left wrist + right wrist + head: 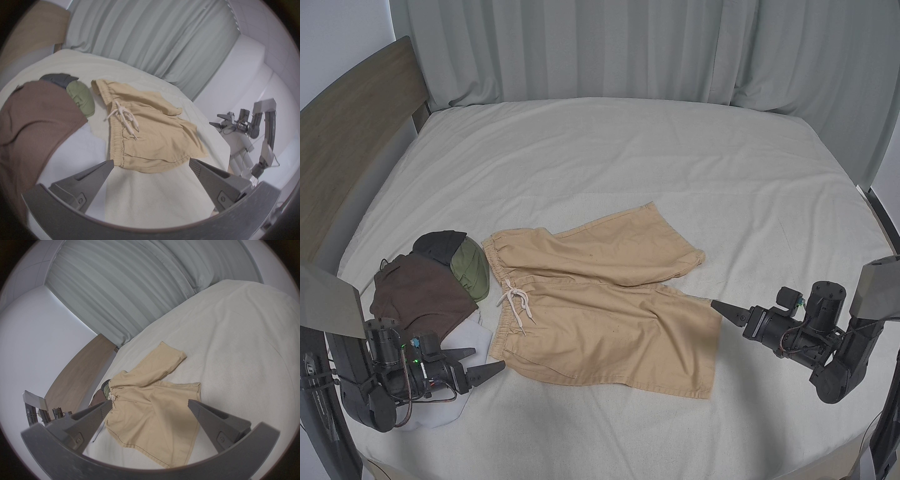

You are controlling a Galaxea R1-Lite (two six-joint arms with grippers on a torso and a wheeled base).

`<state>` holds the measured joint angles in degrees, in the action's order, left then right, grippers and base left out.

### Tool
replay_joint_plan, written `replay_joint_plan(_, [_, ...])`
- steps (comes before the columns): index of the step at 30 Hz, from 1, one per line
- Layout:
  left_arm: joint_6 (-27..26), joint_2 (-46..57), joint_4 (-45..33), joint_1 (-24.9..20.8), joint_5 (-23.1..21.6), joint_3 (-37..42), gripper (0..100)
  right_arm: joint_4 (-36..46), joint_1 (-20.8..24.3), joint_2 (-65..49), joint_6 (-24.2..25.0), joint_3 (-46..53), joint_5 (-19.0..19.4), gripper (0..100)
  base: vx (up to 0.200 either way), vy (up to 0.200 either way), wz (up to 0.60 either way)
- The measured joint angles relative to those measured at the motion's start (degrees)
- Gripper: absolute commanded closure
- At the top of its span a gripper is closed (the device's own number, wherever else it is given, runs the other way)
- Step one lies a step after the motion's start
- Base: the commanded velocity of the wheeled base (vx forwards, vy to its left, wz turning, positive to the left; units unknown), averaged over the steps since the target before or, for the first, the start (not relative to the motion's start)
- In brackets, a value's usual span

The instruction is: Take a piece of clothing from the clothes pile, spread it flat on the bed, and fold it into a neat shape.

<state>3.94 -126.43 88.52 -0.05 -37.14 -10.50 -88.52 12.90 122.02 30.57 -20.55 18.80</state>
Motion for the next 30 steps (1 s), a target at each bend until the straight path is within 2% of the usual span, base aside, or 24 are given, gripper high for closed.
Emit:
replay_joint_plan(3, [3.56,-1.38,-0.02,-0.16,1.05,-1.05,0,-0.02,0.00,0.06,0.00,-0.02,0.00,0,0.000,0.000,0.00])
replay_joint_plan(10, [8.22,-5.16,-0.02,-0.35,5.78,-4.72,0,-0.06,0.00,0.11,0.00,-0.02,0.00,0,0.000,0.000,0.00])
replay_joint_plan(16, [11.45,-7.09,-0.05,-0.48,6.13,-6.29,0,-0.06,0.00,0.12,0.00,-0.02,0.00,0,0.000,0.000,0.00])
replay_joint_plan(21, [16.15,-7.91,-0.05,-0.80,6.28,-7.89,0,-0.06,0.07,0.12,0.00,-0.02,-0.02,0,0.000,0.000,0.00])
replay_joint_plan(30, [16.94,-10.78,-0.05,-1.35,6.41,-10.61,0,-0.06,0.16,0.15,-0.04,0.00,0.00,0,0.000,0.000,0.00])
